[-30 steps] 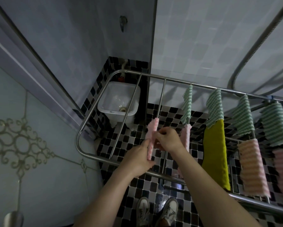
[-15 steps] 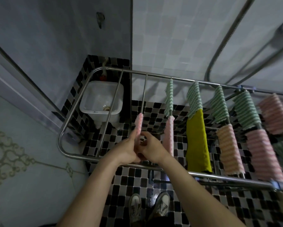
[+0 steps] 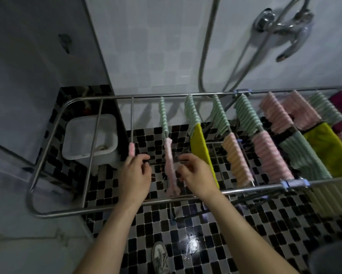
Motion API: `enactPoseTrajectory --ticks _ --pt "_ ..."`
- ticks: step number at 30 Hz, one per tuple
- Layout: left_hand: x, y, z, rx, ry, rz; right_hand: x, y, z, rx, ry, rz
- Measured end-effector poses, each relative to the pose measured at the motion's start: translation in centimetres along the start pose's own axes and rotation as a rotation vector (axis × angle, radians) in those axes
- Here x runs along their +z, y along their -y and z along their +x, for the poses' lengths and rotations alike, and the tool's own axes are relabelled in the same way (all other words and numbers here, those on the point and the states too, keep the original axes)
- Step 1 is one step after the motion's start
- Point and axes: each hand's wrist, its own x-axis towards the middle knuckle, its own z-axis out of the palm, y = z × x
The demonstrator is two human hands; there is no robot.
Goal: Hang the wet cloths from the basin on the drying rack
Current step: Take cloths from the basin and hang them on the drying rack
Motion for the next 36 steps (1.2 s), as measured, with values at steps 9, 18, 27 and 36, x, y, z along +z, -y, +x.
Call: enactPoseTrajectory --ticks 9,18,27,36 --pt "7.5 -10.3 -6.9 0.139 0.345 -0.278 -11.4 -4.8 -9.9 -0.004 -0.345 0.166" --pt "17.2 -26.0 -19.9 0.332 0.795 -0.395 -23.5 -11.1 -24.3 0.234 -0.722 0.645" --pt "24.7 -35.5 -34.8 0.508 1.299 -0.36 -30.6 -18.4 -40.7 0.346 -1.066 1.023" --pt "30.9 -38.3 -46.2 1.06 1.651 0.08 -29.7 -26.1 -52.7 0.643 -1.599 1.089"
